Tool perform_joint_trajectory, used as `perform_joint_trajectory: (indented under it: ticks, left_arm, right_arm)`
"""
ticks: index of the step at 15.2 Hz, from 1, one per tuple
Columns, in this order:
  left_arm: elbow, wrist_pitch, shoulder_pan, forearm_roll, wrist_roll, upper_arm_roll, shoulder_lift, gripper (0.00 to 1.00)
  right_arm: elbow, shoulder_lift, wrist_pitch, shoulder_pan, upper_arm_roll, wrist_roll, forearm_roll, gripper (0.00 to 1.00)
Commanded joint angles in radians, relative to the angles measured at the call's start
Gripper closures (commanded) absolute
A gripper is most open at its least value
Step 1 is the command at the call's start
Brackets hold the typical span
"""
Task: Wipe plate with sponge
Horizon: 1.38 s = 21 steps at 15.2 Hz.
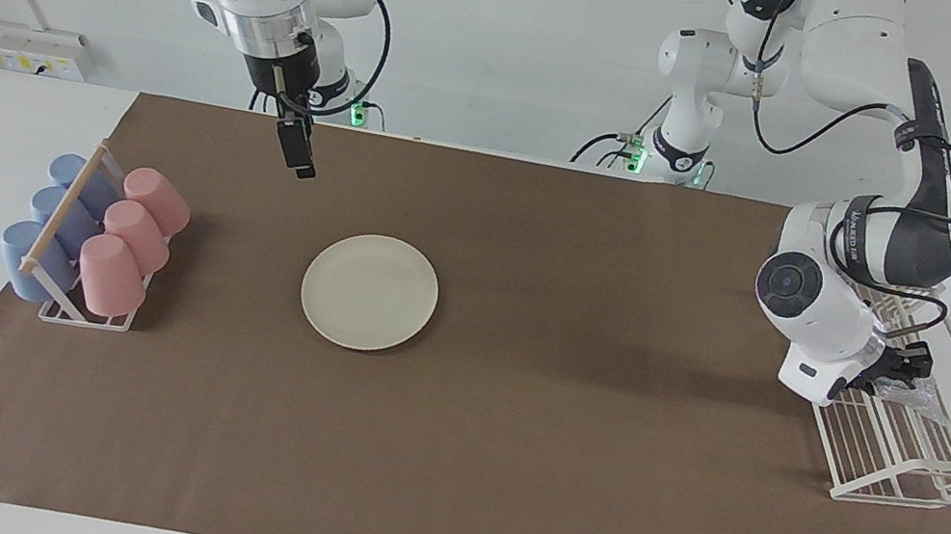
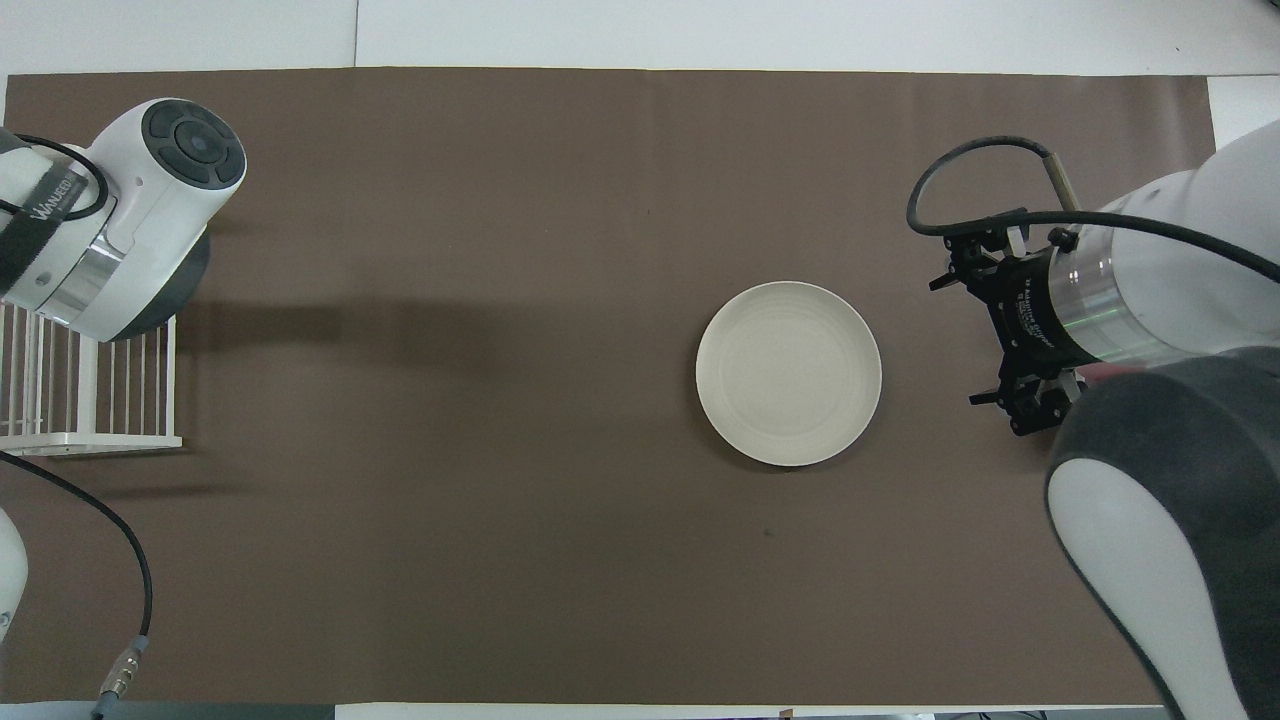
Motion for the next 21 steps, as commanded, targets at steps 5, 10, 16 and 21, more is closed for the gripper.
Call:
perform_joint_trajectory:
  ticks: [5,10,16,21]
  left_arm:
    - [-0.001,-0.007,0.005,0.017,-0.017,0.000,-0.004,1.00]
    - [0.012,-0.007,0.003,0.017,-0.014,-0.001,-0.005,1.00]
    - [0.088,-0.063,0.002,0.000,0.099,-0.006,-0.040,1.00]
    - [0.266,-0.211,0.000,-0.316,0.158,-0.006,-0.045,1.00]
  right_arm:
    - [0.165,0.163,-0.017,0.114,0.001,0.299,0.045,0.00]
    - [0.275,0.271,-0.020,0.220,-0.005,0.434,0.026,0.00]
    - [0.435,0.403,-0.065,0.260,0.000,0.595,0.028,0.00]
    - [0.482,0.458,-0.075,0.339,-0.003,0.619,0.026,0.00]
